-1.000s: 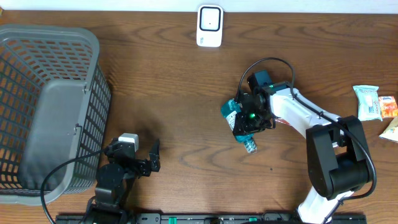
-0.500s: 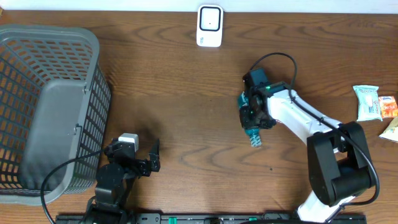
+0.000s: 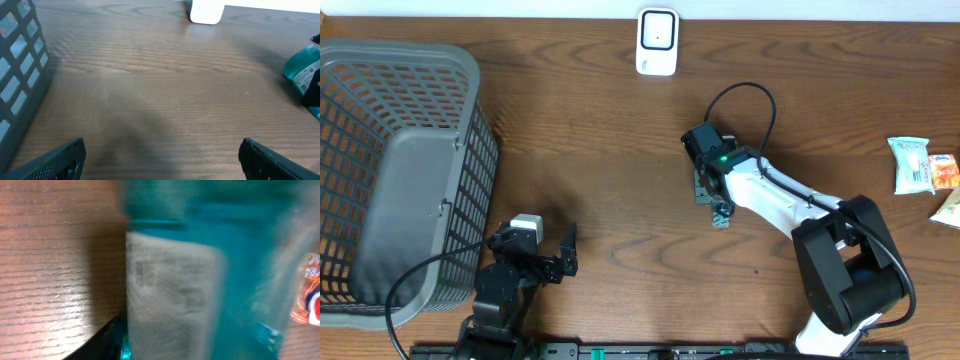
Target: Scan the item barcode
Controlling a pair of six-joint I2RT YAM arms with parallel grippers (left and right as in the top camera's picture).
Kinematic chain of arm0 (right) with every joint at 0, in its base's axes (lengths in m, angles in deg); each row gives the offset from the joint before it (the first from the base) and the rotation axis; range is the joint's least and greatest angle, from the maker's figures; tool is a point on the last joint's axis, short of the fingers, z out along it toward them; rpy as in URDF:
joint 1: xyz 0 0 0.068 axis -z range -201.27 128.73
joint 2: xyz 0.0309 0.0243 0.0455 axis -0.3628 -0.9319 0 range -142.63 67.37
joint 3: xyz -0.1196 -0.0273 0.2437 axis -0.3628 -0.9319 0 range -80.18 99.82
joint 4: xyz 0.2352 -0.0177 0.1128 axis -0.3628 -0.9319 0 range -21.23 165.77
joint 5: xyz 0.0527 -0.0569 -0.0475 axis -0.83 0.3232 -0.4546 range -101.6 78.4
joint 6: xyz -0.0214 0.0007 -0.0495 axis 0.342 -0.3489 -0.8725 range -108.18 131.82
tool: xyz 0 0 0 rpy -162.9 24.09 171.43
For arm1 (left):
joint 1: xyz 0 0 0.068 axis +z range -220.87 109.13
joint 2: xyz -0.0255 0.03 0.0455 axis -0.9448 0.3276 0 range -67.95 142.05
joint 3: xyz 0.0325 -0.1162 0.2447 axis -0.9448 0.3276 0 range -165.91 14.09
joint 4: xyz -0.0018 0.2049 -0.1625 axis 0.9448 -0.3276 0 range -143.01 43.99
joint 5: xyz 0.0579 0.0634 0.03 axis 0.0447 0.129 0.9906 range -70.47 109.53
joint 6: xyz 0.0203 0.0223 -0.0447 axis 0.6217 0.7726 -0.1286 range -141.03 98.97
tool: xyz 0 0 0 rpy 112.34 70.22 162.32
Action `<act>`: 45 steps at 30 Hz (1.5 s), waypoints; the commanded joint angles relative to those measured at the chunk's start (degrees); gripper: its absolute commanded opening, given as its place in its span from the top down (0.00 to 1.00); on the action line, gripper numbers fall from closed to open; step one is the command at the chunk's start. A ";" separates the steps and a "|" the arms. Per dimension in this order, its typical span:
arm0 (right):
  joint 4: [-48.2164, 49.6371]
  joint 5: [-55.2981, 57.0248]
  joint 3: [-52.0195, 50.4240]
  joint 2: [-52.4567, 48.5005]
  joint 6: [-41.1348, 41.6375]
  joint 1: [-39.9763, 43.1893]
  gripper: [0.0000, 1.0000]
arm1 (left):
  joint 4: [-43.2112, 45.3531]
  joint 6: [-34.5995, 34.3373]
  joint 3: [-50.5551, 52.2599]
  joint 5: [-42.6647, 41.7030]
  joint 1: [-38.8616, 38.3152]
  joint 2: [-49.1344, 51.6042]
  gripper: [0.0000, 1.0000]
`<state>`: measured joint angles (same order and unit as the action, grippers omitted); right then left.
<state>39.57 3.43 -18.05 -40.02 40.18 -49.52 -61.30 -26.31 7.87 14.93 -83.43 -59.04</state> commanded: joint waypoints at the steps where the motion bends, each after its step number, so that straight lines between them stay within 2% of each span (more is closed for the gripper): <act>1: -2.82 -5.75 -4.94 -6.19 7.04 -0.07 0.73 | -0.66 0.74 1.25 -0.52 -0.17 -0.04 0.02; 2: -2.78 -6.29 -4.94 -6.19 8.17 -0.09 0.79 | -0.66 0.74 1.25 -0.52 -0.17 -0.04 0.02; 5: -1.81 -6.38 -4.94 -6.19 9.55 -0.26 0.85 | -0.66 0.74 1.25 -0.52 -0.17 -0.04 0.02; 12: -0.20 -6.82 -4.79 -6.19 8.17 -0.24 0.90 | -0.66 0.74 1.25 -0.52 -0.17 -0.04 0.02; 15: -0.48 -12.17 -3.56 -6.08 1.25 0.20 0.99 | -0.66 0.74 1.25 -0.52 -0.17 -0.04 0.02; 25: -4.98 -54.51 4.81 -2.25 -34.05 3.56 0.99 | -0.66 0.74 1.25 -0.52 -0.17 -0.04 0.02; 32: -4.90 -64.15 4.81 -1.25 -42.91 3.85 0.99 | -0.66 0.74 1.25 -0.52 -0.17 -0.04 0.02; 37: -4.20 -75.56 4.83 -1.25 -49.46 4.11 0.99 | -0.66 0.74 1.25 -0.52 -0.17 -0.04 0.02; 42: -1.95 -83.45 4.85 -1.25 -51.17 5.64 0.99 | -0.66 0.74 1.25 -0.52 -0.17 -0.04 0.02; 45: -0.15 -82.71 4.85 -1.25 -51.12 6.86 0.99 | -0.66 0.74 1.25 -0.52 -0.17 -0.04 0.02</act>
<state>38.19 -71.80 -13.81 -42.30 -8.16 -44.19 -61.30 -26.31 7.87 14.93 -83.43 -59.04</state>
